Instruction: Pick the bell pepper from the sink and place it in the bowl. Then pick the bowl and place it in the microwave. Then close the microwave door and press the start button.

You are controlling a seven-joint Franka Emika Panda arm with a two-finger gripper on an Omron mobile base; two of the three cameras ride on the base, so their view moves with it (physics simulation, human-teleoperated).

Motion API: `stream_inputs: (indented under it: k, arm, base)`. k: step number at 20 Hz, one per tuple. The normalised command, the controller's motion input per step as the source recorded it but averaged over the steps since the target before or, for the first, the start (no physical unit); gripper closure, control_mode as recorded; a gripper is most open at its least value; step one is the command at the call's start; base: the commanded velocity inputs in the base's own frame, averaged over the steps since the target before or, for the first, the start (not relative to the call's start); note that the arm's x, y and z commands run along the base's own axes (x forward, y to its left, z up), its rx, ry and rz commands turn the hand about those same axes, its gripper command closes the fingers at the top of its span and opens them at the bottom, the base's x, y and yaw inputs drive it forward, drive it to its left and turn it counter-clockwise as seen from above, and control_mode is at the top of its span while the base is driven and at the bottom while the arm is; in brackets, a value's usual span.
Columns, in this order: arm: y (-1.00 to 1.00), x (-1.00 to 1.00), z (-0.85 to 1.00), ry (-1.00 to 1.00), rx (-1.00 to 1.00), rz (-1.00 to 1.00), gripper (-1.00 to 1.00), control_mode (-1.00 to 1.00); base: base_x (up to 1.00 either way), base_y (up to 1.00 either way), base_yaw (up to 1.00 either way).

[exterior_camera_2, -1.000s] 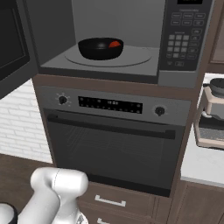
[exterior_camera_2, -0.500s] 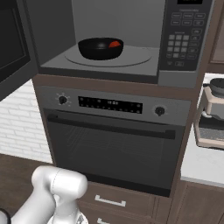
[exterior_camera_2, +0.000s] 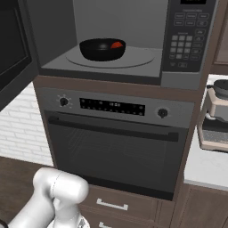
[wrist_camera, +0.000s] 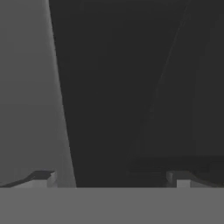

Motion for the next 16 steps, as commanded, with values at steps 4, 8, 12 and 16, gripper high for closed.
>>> stream_inputs:
  k: [4, 8, 12, 16]
  arm:
    - [-0.85, -0.10, 0.00, -0.25, 0.16, 0.11, -1.00, -1.00]
    - [-0.83, 0.00, 0.00, -0.28, 0.11, 0.22, -1.00, -1.00]
    - [-0.69, 0.01, 0.00, -0.26, 0.04, 0.32, -1.00, -1.00]
    - [-0.51, 0.09, 0.00, -0.20, 0.01, 0.41, -1.00, -1.00]
  base:
    - [0.00, 0.00, 0.00]
    - [0.00, 0.00, 0.00]
    - [0.00, 0.00, 0.00]
    - [0.00, 0.00, 0.00]
